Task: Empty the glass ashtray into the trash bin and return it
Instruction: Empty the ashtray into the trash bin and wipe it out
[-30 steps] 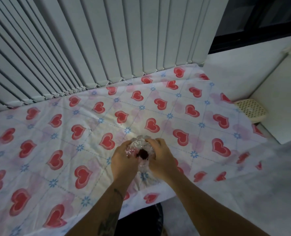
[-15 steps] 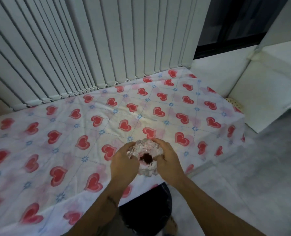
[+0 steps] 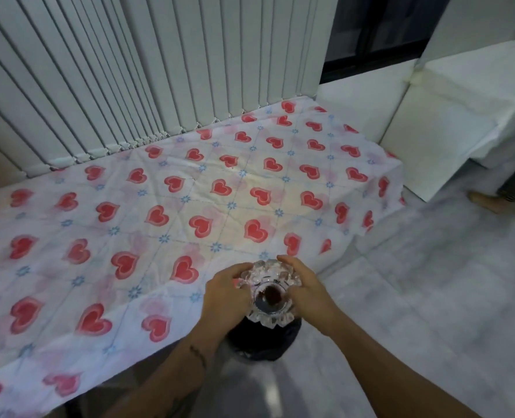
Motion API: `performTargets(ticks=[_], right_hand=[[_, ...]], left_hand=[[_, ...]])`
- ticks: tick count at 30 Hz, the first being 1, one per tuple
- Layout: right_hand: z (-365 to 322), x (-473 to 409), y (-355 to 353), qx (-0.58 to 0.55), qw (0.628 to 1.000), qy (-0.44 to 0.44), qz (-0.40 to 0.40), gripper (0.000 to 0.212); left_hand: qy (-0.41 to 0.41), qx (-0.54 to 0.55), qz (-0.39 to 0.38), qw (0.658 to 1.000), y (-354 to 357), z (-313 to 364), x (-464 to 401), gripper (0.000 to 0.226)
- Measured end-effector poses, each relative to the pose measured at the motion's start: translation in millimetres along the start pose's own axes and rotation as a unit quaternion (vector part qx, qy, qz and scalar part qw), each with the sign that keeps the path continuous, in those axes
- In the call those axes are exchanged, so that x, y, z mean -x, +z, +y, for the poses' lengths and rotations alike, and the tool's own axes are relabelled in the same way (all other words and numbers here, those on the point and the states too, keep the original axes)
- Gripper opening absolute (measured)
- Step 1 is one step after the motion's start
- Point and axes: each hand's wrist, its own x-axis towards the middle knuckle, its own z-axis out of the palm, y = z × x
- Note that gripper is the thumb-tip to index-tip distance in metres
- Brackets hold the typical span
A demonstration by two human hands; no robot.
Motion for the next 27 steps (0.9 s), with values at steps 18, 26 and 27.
performTargets(ticks=[18, 26, 27], right_hand=[[236.7, -92.7, 33.7, -0.019, 0.992, 0.124, 0.000, 0.054], [360.0, -179.6, 77.8, -0.155, 0.975, 0.159, -0.030, 0.046], [371.7, -188.1, 82.6, -0.161, 0.972, 0.165, -0.054, 0.051]], left_hand=[[-0.070, 0.006, -0.079, 0.994, 165.4, -197.8, -71.0, 0.037], [-0.107, 0.125, -0.068, 0.984, 223.6, -326.7, -143.4, 0.040], [-0.107, 0.131, -0.061, 0.984, 229.3, -339.4, -149.0, 0.039]])
